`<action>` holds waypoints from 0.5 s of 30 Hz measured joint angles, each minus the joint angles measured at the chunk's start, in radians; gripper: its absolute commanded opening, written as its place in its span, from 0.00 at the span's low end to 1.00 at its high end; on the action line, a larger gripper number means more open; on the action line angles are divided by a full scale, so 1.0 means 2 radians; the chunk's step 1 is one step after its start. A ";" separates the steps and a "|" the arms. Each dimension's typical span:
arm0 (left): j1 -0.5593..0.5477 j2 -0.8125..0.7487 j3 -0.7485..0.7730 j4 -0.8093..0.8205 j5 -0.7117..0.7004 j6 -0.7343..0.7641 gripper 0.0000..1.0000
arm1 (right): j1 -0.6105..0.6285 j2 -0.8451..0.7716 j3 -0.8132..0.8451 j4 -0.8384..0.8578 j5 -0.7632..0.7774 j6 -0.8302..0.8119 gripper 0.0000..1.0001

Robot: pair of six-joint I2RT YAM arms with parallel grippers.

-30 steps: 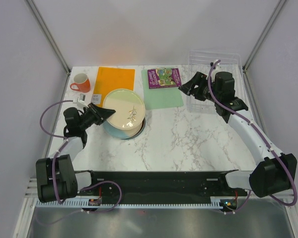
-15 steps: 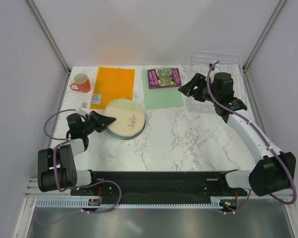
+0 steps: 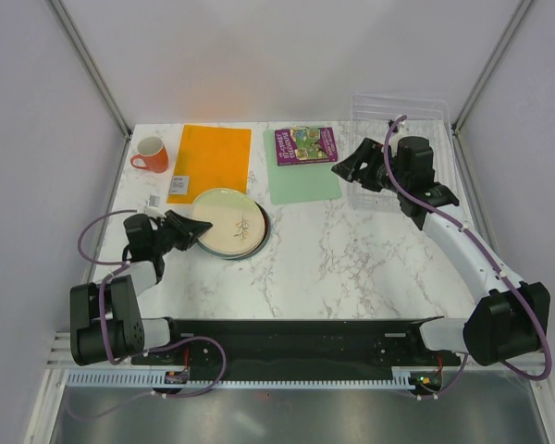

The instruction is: Unload the plates from the dish rack

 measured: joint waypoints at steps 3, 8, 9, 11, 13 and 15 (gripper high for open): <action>0.000 -0.011 0.005 -0.022 -0.003 0.013 0.51 | 0.000 0.000 -0.001 0.000 -0.001 0.000 0.75; 0.000 -0.021 0.018 -0.071 -0.023 0.040 0.71 | 0.000 0.000 -0.001 0.001 -0.002 0.000 0.75; -0.001 -0.025 0.021 -0.082 -0.027 0.044 0.71 | 0.000 0.000 -0.001 0.002 -0.002 0.000 0.74; -0.001 -0.034 0.031 -0.106 -0.034 0.051 0.72 | 0.000 0.000 -0.001 0.002 -0.002 0.000 0.75; -0.001 -0.043 0.044 -0.133 -0.046 0.061 0.72 | 0.000 0.001 -0.001 0.003 -0.002 0.000 0.74; -0.001 -0.048 0.057 -0.160 -0.060 0.071 0.73 | 0.000 0.002 -0.001 0.003 -0.002 0.000 0.75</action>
